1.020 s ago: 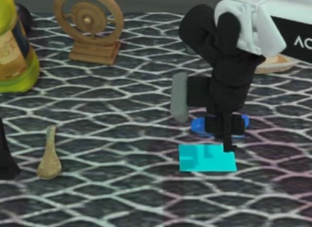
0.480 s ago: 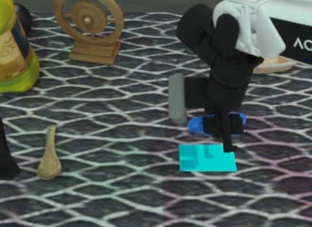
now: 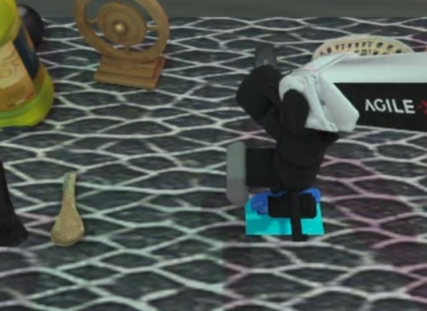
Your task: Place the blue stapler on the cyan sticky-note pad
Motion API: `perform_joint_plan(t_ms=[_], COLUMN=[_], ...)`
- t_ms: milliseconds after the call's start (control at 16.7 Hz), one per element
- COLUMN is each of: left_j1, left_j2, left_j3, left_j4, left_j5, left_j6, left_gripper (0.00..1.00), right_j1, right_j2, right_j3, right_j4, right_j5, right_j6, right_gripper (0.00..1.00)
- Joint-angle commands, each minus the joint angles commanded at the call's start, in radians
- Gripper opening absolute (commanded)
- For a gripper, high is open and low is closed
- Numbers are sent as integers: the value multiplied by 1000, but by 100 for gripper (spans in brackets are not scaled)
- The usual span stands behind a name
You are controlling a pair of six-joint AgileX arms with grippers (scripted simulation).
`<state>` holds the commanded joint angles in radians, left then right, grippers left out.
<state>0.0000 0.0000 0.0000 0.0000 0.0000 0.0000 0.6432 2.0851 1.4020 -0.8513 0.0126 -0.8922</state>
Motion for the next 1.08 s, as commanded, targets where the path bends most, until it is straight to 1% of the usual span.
perform_joint_plan(t_ms=[300, 1080], left_j1=[0, 0], left_j2=[0, 0], left_j3=[0, 0], left_j4=[0, 0], left_j5=[0, 0], left_j6=[0, 0], left_gripper=[100, 100], right_j1=[2, 2], right_j2=[10, 10], right_j3=[-18, -18], right_j4=[23, 23], right_j5=[1, 1], right_j6=[-1, -1], right_gripper=[0, 98])
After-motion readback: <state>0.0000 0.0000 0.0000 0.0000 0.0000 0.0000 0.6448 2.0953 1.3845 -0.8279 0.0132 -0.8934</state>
